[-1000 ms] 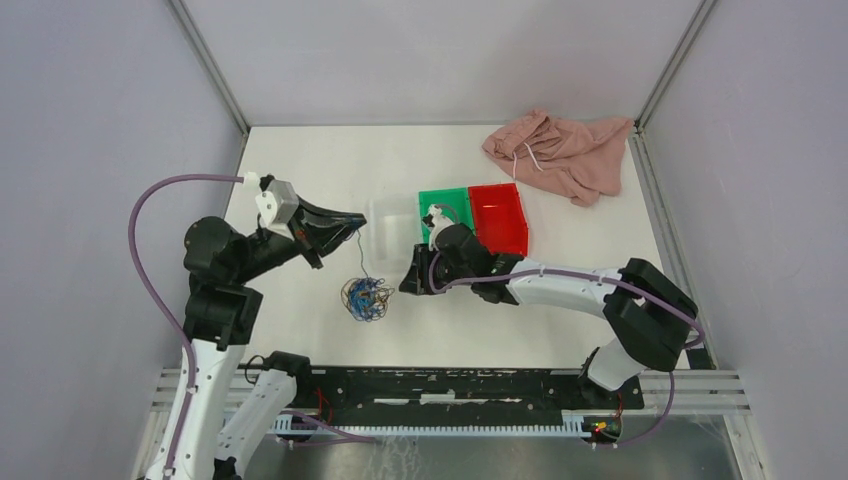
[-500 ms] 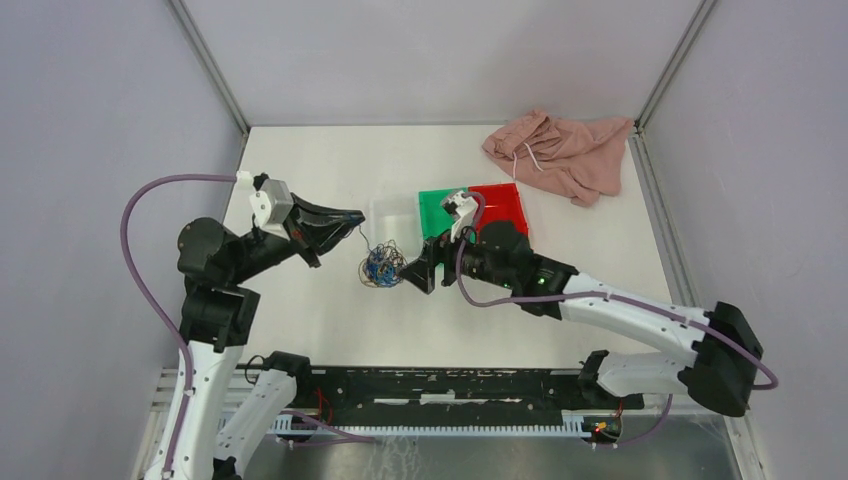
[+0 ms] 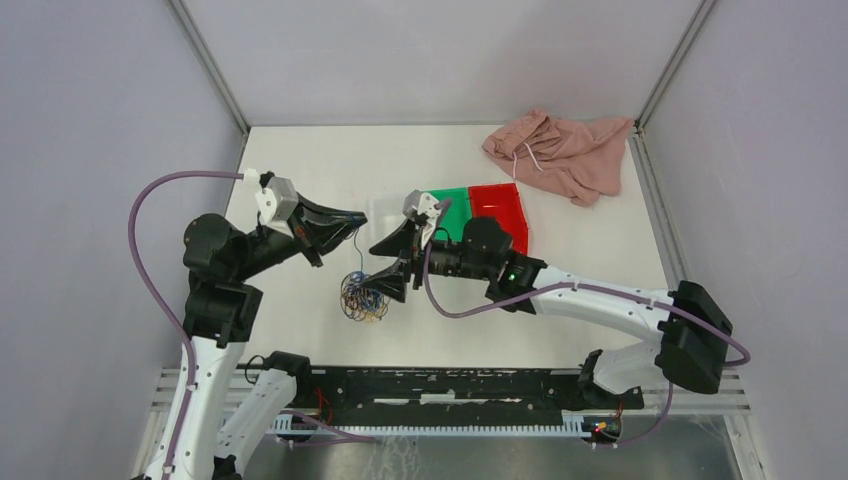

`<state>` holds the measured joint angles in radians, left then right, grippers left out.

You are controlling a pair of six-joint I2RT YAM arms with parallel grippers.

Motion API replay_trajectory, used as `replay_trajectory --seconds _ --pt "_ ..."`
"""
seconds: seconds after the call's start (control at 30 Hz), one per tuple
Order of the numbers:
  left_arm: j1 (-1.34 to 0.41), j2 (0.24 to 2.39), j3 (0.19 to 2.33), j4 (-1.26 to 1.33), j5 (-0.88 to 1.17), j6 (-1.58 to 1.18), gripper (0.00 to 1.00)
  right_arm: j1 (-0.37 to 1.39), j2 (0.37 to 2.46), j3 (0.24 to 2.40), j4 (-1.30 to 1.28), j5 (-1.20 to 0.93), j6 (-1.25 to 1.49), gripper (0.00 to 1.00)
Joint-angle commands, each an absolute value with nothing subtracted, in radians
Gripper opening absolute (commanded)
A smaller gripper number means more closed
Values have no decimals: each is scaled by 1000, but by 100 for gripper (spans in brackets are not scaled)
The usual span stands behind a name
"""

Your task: Untangle the cables

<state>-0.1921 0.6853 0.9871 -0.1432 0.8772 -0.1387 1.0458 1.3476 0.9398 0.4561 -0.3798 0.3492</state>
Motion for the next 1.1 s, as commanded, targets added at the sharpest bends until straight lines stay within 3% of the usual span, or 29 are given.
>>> replay_trajectory --seconds 0.0,0.13,0.37,0.57,1.07 --pt "-193 684 1005 -126 913 -189 3 1059 1429 1057 641 -441 367 77" --pt "-194 683 1023 -127 920 -204 3 1060 1507 1117 684 -427 400 70" --pt "-193 692 1069 -126 928 -209 3 1059 1614 1157 720 -414 488 37" --pt "-193 713 1113 -95 933 -222 3 1058 1643 1080 780 -375 555 25" --pt "-194 778 1272 -10 920 -237 3 1058 1725 914 873 -320 677 27"
